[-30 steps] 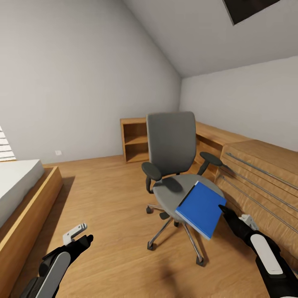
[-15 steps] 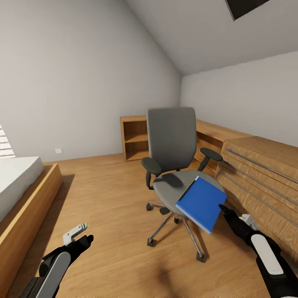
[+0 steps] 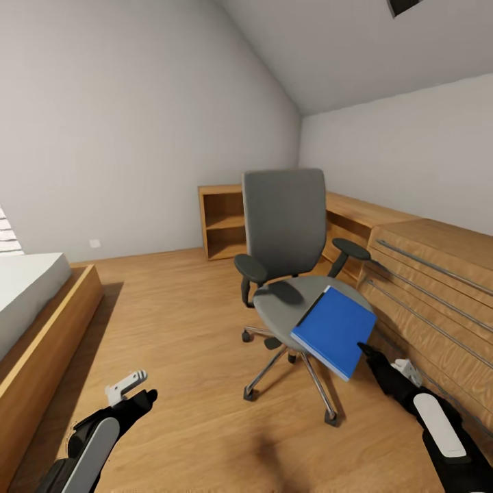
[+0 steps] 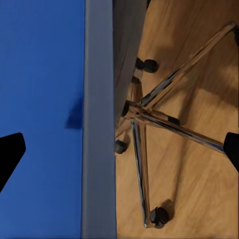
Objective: In the bedroom, organize the workspace by keeping the computer under the desk, ensuring the monitor is on the desk, placing the keyboard on the desk next to the monitor, placing the mouse on the desk next to the keyboard, moving the folder from the swivel chair onto the desk next to the mouse, stacking the notebook on top of the folder with the pen on top of the notebook, and positioning the swivel chair next to the desk.
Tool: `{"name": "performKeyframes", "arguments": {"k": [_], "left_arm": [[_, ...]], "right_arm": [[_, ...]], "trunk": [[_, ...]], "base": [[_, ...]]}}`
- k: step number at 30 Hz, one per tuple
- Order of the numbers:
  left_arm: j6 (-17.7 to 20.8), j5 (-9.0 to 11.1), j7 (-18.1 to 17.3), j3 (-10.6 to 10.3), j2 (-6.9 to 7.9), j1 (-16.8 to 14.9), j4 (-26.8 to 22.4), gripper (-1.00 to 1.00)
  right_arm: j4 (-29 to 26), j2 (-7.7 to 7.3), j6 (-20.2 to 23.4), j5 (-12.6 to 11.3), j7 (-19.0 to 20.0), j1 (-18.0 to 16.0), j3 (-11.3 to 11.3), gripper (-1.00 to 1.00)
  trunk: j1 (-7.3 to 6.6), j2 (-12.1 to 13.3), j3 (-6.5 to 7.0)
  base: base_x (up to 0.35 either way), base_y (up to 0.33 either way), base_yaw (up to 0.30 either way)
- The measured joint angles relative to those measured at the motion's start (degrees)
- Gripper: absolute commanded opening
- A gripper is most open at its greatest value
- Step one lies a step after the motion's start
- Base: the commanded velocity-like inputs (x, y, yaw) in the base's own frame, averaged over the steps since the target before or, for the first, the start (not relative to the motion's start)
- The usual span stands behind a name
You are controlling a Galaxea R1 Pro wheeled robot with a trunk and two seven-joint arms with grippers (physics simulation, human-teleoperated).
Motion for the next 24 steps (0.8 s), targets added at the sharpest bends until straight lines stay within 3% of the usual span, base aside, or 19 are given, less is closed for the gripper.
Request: {"name": "performKeyframes", "arguments": {"k": [5,14,24], "left_arm": [[0.0,-0.1,0.1,-1.7,0.01,0.0,0.0,1.0],[0.0,-0.1,0.1,-1.9,0.01,0.0,0.0,1.0],[0.0,0.0,0.1,-1.9,0.01,0.0,0.0,1.0]], "right_arm": [[0.3,-0.01,0.2,-0.6,0.3,0.0,0.0,1.0],[0.3,0.17,3.2,-1.3,6.1,0.0,0.3,1.0],[1.4,0.19,3.8,-1.2,10.0,0.0,0.3,1.0]], "trunk": [[0.13,-0.1,-1.11],[0.13,-0.1,-1.12],[0.13,-0.1,-1.12]], "base": [[0.0,0.0,0.0],[0.0,0.0,0.0],[0.0,0.0,0.0]]}}
